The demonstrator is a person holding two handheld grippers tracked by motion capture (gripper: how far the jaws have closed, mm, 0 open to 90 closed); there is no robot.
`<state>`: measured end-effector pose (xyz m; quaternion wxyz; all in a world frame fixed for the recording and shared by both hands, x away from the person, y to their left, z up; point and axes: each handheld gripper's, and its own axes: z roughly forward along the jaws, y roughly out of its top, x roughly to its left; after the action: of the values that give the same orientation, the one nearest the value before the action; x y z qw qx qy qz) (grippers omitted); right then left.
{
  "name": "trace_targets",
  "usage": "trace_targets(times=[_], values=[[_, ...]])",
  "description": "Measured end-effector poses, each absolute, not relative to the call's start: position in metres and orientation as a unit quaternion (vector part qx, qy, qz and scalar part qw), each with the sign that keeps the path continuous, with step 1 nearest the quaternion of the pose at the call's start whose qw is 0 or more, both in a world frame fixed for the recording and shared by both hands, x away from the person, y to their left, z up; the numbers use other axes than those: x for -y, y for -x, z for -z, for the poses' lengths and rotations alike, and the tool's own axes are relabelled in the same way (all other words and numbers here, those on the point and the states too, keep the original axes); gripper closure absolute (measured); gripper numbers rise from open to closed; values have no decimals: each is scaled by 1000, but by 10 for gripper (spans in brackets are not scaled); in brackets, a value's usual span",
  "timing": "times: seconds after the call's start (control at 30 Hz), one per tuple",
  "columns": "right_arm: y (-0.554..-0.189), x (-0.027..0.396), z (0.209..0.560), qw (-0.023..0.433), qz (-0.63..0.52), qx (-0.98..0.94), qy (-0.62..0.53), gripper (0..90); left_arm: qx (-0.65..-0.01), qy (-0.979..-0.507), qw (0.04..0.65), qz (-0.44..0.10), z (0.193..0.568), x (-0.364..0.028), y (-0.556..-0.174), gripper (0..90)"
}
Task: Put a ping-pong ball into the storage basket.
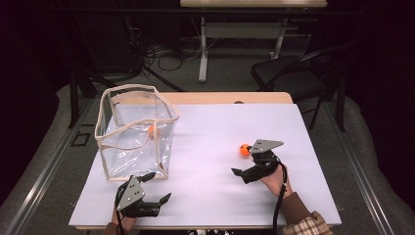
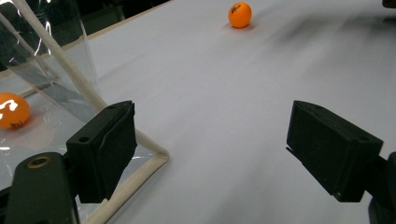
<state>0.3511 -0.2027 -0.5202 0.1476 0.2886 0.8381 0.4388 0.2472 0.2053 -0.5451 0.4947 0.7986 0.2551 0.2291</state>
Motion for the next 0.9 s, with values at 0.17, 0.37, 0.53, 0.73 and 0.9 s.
trace_targets(times=[0.17,0.37,0.53,0.73,0.9], values=[[-357,207,521,154,-439,-833,-299,0,-256,-798,494,-230,545,-206,-247,159],[-365,211,521,160,-439,-829,-308,0,-256,-799,494,-229,545,-206,-247,159],[-373,213,522,162,-436,-824,-323,0,-260,-797,494,-230,545,-207,-248,159],[-380,216,523,160,-433,-822,-332,0,-256,-799,494,-229,545,-205,-248,159],[-385,218,525,158,-430,-822,-339,0,-257,-798,494,-230,545,-207,-248,159]])
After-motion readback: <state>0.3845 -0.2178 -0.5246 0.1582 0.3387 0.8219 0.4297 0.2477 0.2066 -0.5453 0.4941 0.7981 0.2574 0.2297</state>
